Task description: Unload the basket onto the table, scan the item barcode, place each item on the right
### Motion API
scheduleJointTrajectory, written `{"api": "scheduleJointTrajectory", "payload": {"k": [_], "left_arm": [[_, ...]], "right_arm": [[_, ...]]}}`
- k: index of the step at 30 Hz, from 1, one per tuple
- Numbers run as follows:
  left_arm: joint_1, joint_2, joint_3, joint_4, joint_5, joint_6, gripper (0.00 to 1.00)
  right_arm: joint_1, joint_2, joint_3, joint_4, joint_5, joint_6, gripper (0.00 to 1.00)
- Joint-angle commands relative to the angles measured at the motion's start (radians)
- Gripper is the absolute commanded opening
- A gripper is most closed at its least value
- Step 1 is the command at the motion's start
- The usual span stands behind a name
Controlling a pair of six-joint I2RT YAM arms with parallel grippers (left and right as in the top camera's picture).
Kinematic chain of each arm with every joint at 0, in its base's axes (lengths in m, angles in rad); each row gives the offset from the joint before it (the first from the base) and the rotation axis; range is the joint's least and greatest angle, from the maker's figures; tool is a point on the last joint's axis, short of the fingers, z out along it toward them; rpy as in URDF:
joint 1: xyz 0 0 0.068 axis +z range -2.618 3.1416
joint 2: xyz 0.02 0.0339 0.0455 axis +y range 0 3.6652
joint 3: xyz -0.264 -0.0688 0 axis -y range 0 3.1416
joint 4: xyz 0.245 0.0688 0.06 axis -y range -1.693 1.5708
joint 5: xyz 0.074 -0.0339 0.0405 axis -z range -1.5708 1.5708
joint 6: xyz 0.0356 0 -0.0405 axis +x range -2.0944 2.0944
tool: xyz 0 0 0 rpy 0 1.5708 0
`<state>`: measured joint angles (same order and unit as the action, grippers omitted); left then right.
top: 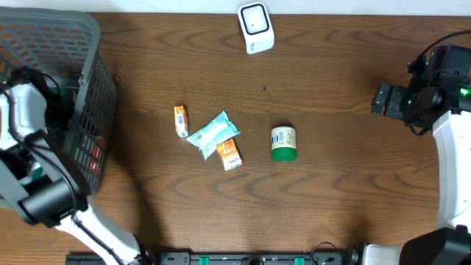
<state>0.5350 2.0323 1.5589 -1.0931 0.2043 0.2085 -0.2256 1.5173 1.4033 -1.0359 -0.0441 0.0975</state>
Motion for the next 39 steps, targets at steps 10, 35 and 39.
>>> {"api": "scheduleJointTrajectory", "payload": {"k": [10, 35, 39], "left_arm": [[-0.036, 0.1, -0.013, 0.044, -0.091, 0.047, 0.41], [-0.068, -0.041, 0.017, -0.029, -0.225, -0.118, 0.62], [-0.09, -0.041, -0.021, -0.04, -0.372, -0.172, 0.68]], "right_arm": [[0.0, 0.001, 0.007, -0.002, 0.01, -0.009, 0.99], [0.0, 0.001, 0.007, -0.002, 0.01, -0.009, 0.99], [0.0, 0.001, 0.007, -0.002, 0.01, -0.009, 0.99]]}}
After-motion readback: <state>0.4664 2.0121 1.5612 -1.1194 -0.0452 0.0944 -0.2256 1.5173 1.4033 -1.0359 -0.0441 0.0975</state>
